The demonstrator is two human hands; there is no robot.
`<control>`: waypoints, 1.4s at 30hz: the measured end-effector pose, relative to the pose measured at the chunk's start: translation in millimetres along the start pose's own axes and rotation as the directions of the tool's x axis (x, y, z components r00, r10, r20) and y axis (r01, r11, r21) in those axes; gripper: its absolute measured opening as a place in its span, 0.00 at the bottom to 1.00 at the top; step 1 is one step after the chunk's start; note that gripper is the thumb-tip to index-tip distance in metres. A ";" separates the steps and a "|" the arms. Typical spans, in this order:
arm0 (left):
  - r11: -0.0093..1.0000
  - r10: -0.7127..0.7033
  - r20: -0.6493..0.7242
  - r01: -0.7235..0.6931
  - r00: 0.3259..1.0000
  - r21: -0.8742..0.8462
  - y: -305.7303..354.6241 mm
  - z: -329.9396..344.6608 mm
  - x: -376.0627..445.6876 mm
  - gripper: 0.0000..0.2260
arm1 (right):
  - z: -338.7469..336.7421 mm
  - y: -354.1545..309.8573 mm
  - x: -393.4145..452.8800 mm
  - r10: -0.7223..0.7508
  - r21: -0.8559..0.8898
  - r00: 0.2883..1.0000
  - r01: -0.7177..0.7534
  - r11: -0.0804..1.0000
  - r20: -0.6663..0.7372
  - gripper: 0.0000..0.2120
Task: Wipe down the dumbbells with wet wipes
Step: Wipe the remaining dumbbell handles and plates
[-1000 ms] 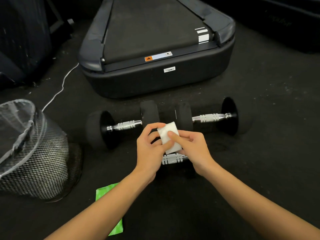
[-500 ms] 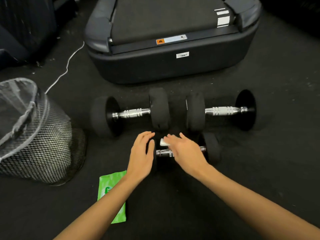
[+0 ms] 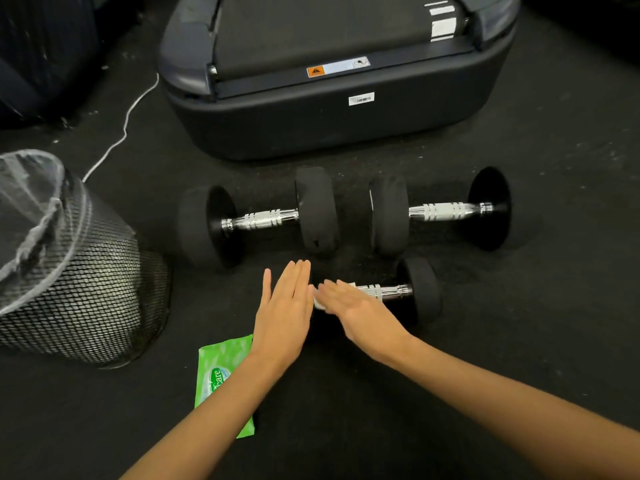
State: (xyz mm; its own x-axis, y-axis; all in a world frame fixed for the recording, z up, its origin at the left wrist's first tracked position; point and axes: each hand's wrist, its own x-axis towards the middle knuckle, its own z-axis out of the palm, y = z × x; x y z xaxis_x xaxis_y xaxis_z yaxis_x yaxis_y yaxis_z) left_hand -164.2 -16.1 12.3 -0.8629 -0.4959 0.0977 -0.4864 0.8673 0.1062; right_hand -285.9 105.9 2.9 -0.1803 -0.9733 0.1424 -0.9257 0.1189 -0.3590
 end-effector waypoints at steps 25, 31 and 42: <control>0.999 0.006 -0.038 -0.005 0.999 0.036 2.2 1.0 3.1 0.24 | -8.0 19.6 -25.9 -0.044 -0.045 0.998 0.043 0.998 -0.034 0.33; 0.997 -0.003 -0.008 0.004 1.000 0.079 3.3 2.0 5.2 0.24 | -12.5 0.0 -2.1 0.090 0.003 0.995 -0.090 0.996 -0.045 0.28; 0.989 -0.007 0.031 0.002 0.999 0.145 3.0 -0.2 5.8 0.26 | -35.3 -3.3 -26.7 0.427 -0.370 0.904 -0.398 0.840 -0.004 0.29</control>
State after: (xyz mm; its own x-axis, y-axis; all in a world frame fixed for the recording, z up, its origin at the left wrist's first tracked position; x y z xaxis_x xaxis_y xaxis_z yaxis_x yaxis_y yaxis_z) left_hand -170.6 -16.4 13.5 -0.8634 -0.5001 0.0664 -0.5031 0.8634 -0.0383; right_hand -289.8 138.4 32.9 -0.5594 -0.8286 -0.0209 -0.8285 0.5597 -0.0170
